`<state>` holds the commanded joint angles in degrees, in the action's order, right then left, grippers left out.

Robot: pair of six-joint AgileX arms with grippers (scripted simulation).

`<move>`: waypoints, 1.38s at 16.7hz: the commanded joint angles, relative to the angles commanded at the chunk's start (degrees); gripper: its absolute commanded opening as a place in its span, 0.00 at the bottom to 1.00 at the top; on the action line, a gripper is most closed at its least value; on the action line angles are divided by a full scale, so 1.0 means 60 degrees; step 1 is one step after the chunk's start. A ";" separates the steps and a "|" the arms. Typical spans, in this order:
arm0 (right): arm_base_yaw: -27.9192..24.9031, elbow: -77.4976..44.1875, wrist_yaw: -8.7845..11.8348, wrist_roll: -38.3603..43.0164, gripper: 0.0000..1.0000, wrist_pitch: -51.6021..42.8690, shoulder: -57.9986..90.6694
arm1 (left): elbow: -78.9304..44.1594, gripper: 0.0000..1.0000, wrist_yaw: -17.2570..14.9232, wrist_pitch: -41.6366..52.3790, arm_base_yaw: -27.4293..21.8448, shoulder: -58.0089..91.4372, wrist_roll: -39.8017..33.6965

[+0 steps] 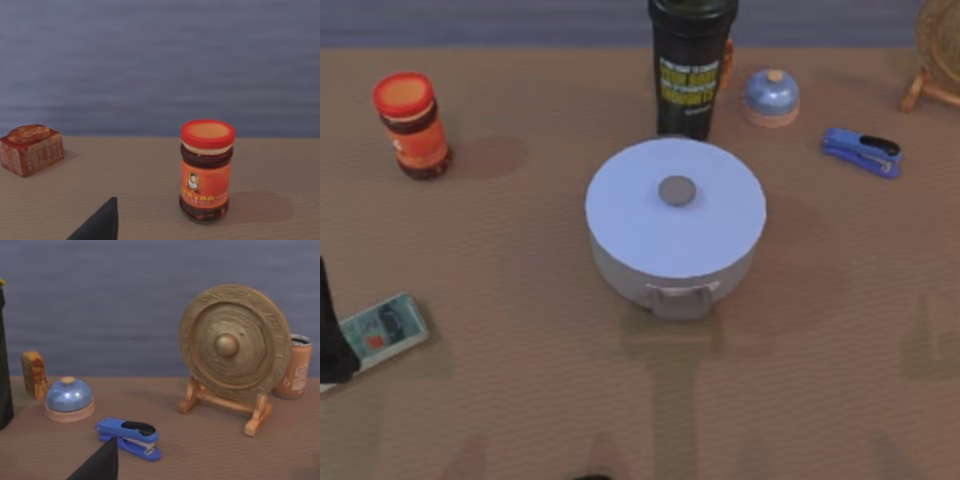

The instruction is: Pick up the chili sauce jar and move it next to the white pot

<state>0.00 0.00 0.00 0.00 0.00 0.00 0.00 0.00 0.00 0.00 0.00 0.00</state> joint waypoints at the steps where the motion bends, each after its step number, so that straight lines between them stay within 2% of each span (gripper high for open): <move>1: 0.0000 0.0000 0.0000 0.0000 1.00 0.0000 0.0000 | 0.0000 1.00 0.0000 0.0000 0.0000 0.0000 0.0000; 5: 0.0000 0.0000 0.0000 0.0000 1.00 0.0000 0.0000 | -0.0512 1.00 0.0011 0.0245 0.0038 0.0443 0.0109; 10: 0.0000 0.0000 0.0000 0.0000 1.00 0.0000 0.0000 | -0.3097 1.00 -0.0071 0.1607 0.0092 0.2849 0.0675; 15: 0.0000 0.0000 0.0000 0.0000 1.00 0.0000 0.0000 | -0.7157 1.00 -0.0309 0.3876 0.0067 0.6808 0.1576; 23: 0.0000 0.0000 0.0000 0.0000 1.00 0.0000 0.0000 | -1.5127 1.00 -0.0736 0.8370 0.0038 1.4686 0.3321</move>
<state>0.00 0.00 0.00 0.00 0.00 0.00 -90.76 -4.41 50.22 0.23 88.12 19.92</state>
